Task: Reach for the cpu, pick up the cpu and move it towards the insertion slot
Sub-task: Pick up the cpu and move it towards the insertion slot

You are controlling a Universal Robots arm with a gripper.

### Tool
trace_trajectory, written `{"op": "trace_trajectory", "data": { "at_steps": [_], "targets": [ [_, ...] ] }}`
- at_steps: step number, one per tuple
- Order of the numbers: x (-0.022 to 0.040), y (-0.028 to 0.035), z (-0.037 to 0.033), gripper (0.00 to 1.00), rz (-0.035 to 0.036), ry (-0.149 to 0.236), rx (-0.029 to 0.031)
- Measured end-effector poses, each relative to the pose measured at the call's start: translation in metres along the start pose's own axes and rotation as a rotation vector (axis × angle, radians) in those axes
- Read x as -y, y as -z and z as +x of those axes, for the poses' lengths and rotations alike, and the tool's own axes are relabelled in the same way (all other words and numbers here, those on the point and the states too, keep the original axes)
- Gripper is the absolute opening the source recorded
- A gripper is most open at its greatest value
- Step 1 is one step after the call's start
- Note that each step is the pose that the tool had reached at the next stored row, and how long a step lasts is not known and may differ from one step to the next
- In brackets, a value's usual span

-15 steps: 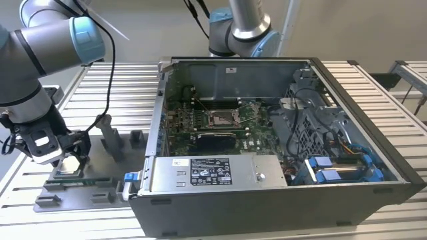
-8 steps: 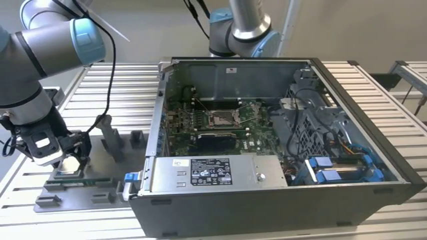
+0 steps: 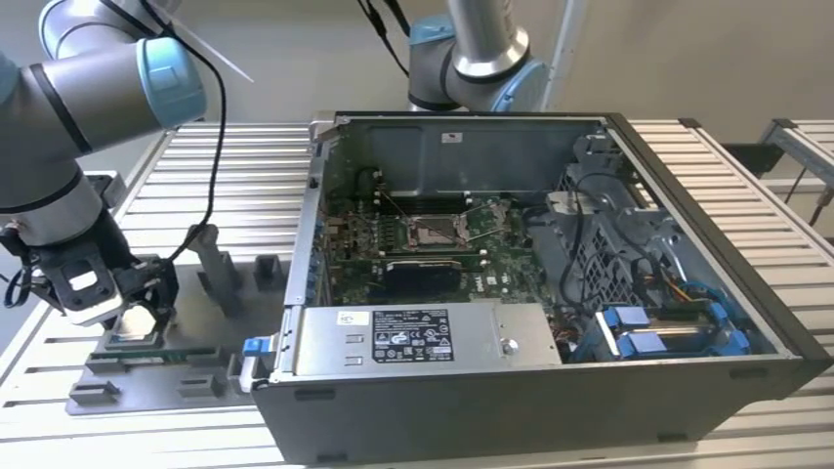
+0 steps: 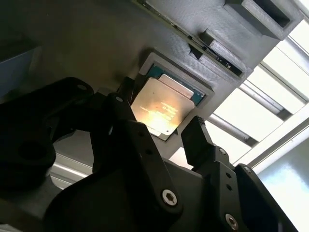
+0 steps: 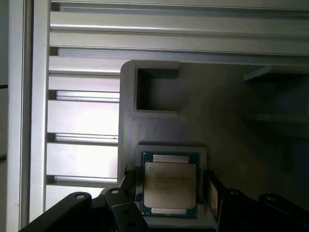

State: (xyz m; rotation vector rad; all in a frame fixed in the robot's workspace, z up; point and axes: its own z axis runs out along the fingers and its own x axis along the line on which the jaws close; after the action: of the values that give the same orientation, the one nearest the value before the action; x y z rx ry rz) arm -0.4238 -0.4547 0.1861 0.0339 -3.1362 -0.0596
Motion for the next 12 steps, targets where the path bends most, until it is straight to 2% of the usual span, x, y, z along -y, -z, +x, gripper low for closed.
{"op": "trace_trajectory", "data": {
  "at_steps": [11,12],
  "targets": [
    [0.0001,-0.0001,0.0000,1.00,0.0008,0.000,0.0000],
    [0.0000,-0.0001,0.0000,0.00,0.0009,0.000,0.0000]
  ]
}}
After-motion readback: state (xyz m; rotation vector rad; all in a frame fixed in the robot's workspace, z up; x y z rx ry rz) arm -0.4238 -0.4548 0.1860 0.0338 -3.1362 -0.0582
